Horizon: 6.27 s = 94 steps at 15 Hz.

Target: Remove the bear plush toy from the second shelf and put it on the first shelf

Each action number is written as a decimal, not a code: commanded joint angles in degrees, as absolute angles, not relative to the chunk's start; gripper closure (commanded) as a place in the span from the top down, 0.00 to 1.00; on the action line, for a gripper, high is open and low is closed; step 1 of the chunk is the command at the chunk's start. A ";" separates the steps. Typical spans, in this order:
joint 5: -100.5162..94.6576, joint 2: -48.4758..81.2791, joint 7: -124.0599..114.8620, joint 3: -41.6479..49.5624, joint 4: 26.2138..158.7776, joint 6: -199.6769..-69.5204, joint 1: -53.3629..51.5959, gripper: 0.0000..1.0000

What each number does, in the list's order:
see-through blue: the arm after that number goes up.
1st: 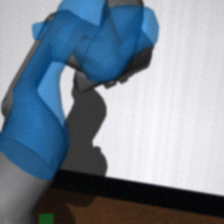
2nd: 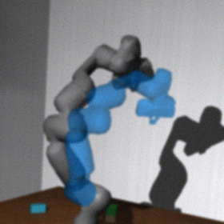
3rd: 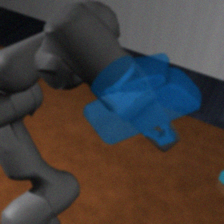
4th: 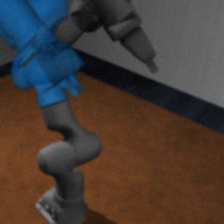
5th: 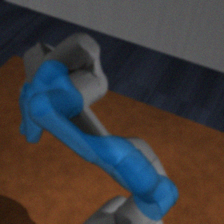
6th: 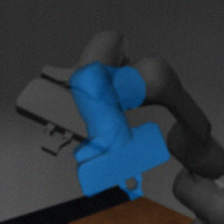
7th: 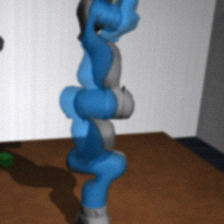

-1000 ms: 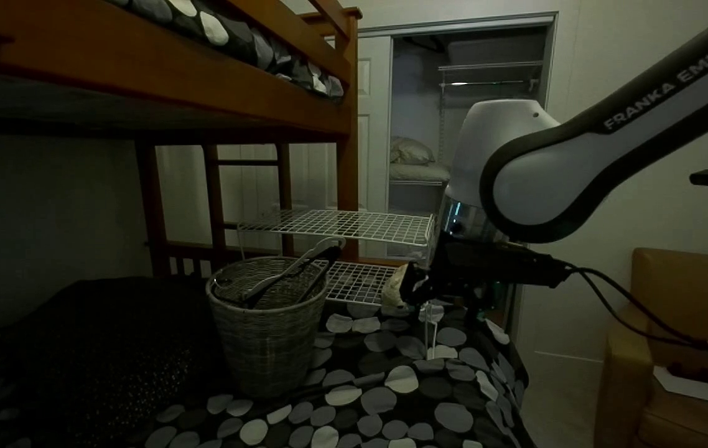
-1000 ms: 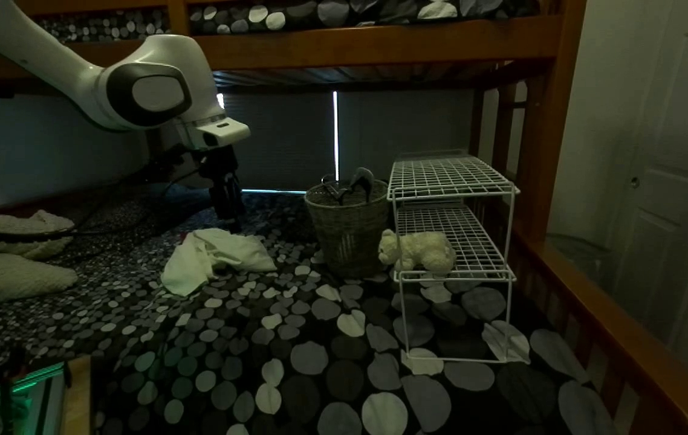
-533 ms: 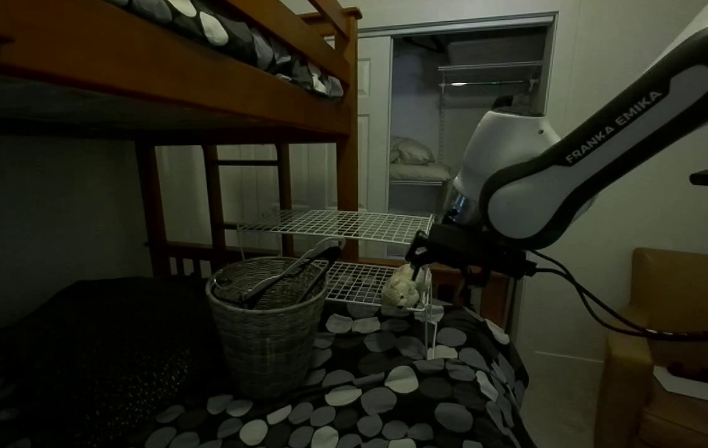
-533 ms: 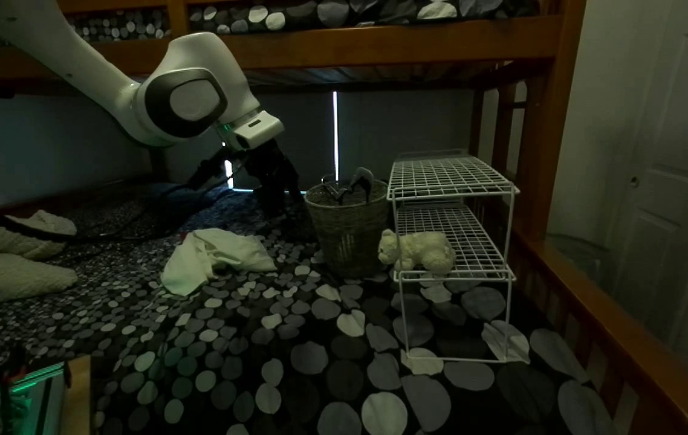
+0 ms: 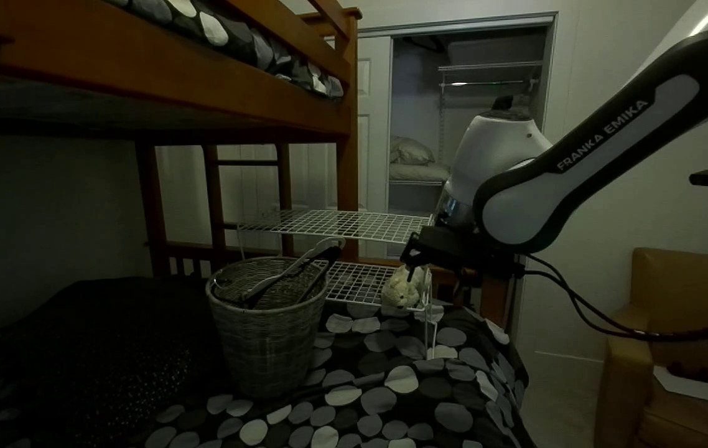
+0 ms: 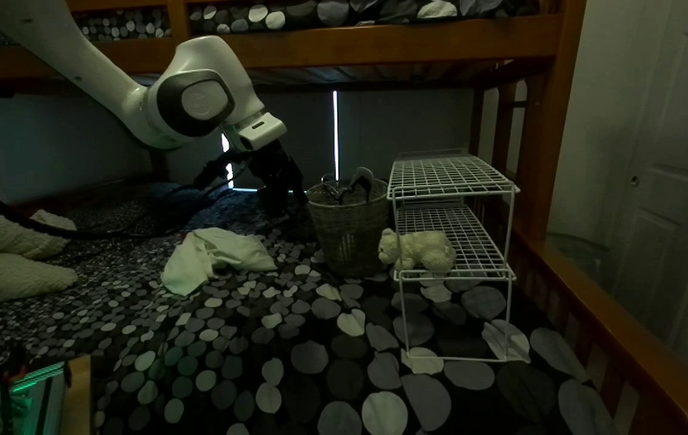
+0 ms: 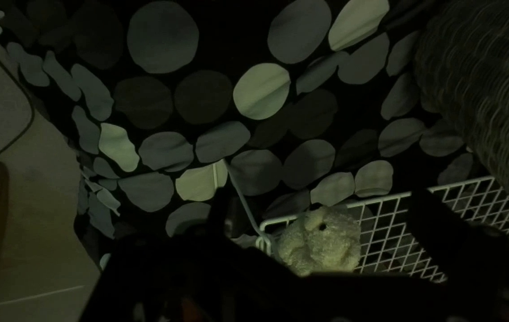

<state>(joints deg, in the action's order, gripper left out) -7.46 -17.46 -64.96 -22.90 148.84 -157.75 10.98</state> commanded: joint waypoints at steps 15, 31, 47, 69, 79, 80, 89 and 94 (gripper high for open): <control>-61.03 10.00 -111.89 -36.18 122.82 -131.07 19.66 1.00; -67.17 18.38 -112.92 -6.42 114.14 -141.98 -4.72 1.00; -63.15 28.26 -111.56 -2.43 104.28 -140.67 -6.88 0.74; -33.72 3.49 -83.23 -9.73 126.52 -147.87 -7.09 0.05; -21.38 -18.05 -66.18 -6.59 131.64 -155.46 -2.85 0.05; -24.08 -18.43 -68.81 -7.92 130.80 -155.83 0.09 0.05; -53.79 1.99 -78.35 -9.23 109.98 -162.05 13.60 0.05; -57.72 10.17 -81.42 -8.98 100.87 -158.72 10.17 0.05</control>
<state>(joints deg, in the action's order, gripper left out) -54.71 6.84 -77.83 -8.51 105.65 -162.18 12.19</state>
